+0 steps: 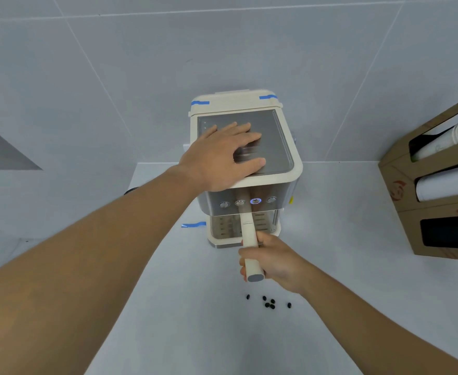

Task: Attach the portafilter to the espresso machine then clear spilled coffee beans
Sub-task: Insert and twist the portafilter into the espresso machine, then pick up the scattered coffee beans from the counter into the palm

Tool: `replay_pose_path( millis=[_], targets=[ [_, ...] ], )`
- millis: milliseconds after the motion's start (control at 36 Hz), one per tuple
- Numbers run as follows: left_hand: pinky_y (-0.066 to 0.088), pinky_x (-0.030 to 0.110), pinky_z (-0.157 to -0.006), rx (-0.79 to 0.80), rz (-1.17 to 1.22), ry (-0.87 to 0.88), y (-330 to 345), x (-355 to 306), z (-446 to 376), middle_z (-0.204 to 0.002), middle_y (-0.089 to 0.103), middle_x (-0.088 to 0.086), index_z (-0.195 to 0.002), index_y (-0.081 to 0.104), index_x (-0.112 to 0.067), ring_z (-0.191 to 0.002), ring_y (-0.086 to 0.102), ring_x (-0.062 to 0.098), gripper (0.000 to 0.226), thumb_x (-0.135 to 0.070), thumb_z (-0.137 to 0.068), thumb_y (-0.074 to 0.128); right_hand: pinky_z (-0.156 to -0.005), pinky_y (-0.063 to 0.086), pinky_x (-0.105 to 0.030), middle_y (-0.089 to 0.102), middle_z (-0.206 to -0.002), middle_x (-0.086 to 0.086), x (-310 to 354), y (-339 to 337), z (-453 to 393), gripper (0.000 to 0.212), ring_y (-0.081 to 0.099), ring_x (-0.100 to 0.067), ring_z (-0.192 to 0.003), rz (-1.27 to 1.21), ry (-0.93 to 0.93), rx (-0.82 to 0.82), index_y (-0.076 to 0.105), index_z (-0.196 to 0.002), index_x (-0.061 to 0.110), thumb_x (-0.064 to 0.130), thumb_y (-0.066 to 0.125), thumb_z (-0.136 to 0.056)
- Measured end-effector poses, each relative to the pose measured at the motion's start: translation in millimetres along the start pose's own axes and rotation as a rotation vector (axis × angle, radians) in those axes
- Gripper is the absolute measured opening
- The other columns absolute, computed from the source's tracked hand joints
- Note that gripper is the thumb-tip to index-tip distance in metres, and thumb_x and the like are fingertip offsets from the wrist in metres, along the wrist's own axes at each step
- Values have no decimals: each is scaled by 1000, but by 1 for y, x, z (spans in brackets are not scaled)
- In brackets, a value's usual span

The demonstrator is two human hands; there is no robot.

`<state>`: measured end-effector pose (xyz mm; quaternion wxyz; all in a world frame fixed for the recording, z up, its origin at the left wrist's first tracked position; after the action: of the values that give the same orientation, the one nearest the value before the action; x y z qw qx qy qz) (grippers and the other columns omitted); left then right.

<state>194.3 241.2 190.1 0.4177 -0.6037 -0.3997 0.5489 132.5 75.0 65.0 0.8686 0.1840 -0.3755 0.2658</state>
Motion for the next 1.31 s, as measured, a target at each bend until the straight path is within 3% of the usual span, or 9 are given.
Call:
replay_pose_path(
  millis=[167, 250, 333, 417, 472, 583, 667, 972, 1306],
  targets=[
    [13, 29, -117, -33, 17, -29, -4, -9, 8, -159, 30, -10, -146, 41, -31, -147, 21, 10, 60, -54, -91, 50, -77, 59, -35, 67, -116, -15, -1, -10, 12, 23, 68, -29, -104, 47, -18, -101, 64, -111, 12, 10, 60, -88],
    [23, 27, -112, -54, -22, -26, -5, -14, 16, -156, 36, -9, -143, 46, -26, -143, 31, 13, 55, -50, -94, 49, -70, 60, -27, 70, -115, -18, 2, -14, 26, 25, 71, -29, -102, 19, -17, -105, 65, -112, 6, 5, 58, -88],
    [34, 31, -104, -64, -25, -32, -6, -20, 23, -147, 48, -2, -135, 55, -19, -134, 43, 19, 46, -43, -97, 46, -77, 61, -30, 73, -109, -19, 8, -22, 41, 23, 74, -30, -94, -32, -34, -81, 67, -110, 3, 5, 63, -88],
    [46, 40, -89, -89, 54, -27, -6, -29, 33, -112, 63, 8, -107, 62, -7, -105, 57, 28, 32, -33, -96, 47, -77, 62, -31, 72, -106, -19, 14, -33, 56, 20, 73, -30, -92, -107, -56, -82, 67, -109, 1, 4, 61, -90],
    [48, 42, -83, -112, 155, -58, -6, -33, 41, -95, 65, 6, -99, 62, -6, -91, 58, 26, 27, -31, -91, 54, -80, 60, -32, 72, -107, -19, 17, -40, 64, 21, 73, -28, -96, -132, -70, -75, 66, -111, 2, 6, 61, -92],
    [44, 14, -86, -154, 445, -156, -9, -46, 74, -104, 68, -11, -122, 65, -26, -97, 62, 6, 33, -31, -89, 63, -90, 56, -38, 75, -106, -15, 21, -52, 78, 23, 73, -28, -99, -166, -115, -77, 66, -113, 5, 8, 62, -91],
    [48, 13, -88, -200, 672, -201, -8, -53, 101, -103, 71, -18, -112, 70, -32, -97, 65, -4, 23, -30, -89, 66, -89, 56, -37, 76, -105, -14, 24, -59, 86, 22, 74, -26, -97, -230, -135, -69, 67, -113, 4, 8, 59, -93],
    [54, 34, -85, -251, 1387, -726, 71, -45, 190, -89, 75, 6, -99, 74, -9, -86, 69, 22, 20, -15, -97, 55, -87, 54, -40, 74, -108, -19, 9, -87, 109, 26, 72, -31, -100, -397, -156, -123, 65, -114, -1, 12, 54, -94],
    [53, 36, -85, -108, 1481, -1088, 165, -47, 250, -90, 71, 13, -102, 71, -3, -82, 65, 24, 20, -13, -97, 54, -83, 56, -39, 73, -108, -20, -38, -105, 104, 22, 73, -31, -96, -343, -37, -216, 67, -109, -1, 11, 57, -94]
  ],
)
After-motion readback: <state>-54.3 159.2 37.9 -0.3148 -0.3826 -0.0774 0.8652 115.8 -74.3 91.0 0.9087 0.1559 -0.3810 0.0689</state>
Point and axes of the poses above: each hand's wrist, its own z-axis away from the middle knuckle, its own y-axis out of the palm, x = y × z, the point moved 2 cm from there along -z, towards the middle knuckle
